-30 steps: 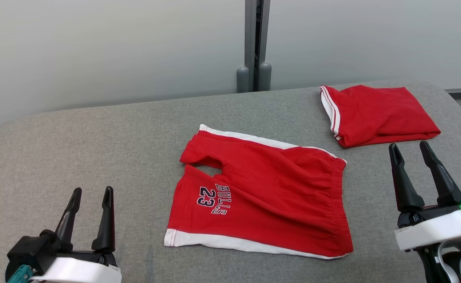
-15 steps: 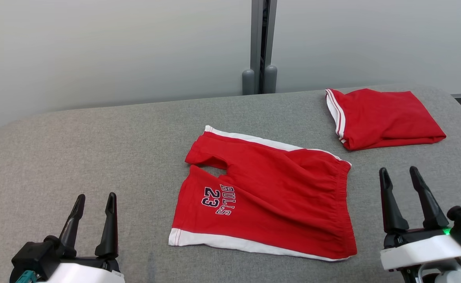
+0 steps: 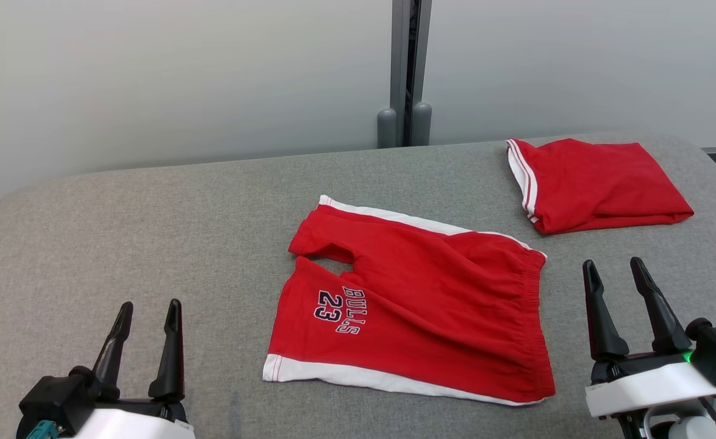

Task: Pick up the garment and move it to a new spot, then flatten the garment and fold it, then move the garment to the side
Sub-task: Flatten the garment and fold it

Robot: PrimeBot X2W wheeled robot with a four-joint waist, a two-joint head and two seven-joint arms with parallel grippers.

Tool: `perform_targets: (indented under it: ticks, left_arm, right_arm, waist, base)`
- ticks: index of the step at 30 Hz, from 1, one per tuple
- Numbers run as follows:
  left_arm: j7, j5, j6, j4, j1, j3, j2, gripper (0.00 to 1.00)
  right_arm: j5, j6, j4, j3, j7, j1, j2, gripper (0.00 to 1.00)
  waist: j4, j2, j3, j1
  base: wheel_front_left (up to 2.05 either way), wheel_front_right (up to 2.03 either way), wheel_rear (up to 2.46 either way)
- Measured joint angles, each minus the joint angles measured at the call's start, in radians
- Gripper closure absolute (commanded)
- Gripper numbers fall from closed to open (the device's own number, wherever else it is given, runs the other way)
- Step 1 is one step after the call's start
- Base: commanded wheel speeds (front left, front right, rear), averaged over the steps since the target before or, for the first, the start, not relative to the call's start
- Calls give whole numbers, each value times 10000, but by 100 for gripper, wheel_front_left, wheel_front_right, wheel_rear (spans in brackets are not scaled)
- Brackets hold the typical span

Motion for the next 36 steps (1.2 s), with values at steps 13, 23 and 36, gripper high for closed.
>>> perform_targets:
  ticks: [13,23,36]
  left_arm:
    - [-10,-6,15,65,-1,-25,-8,0]
    - [-12,-6,17,96,-5,-42,27,0]
    - [1129,-199,-366,573,-97,-708,150,0]
  right_arm:
    - [-102,2,117,52,-6,-107,-15,0]
    - [-104,0,224,98,4,-145,-17,0]
    - [472,2,345,688,1074,-88,-623,0]
  waist:
    - [-24,0,28,0]
    - [-83,0,69,0]
    - [-196,0,219,1]
  base:
    - [0,0,0]
    - [0,0,0]
    - [0,0,0]
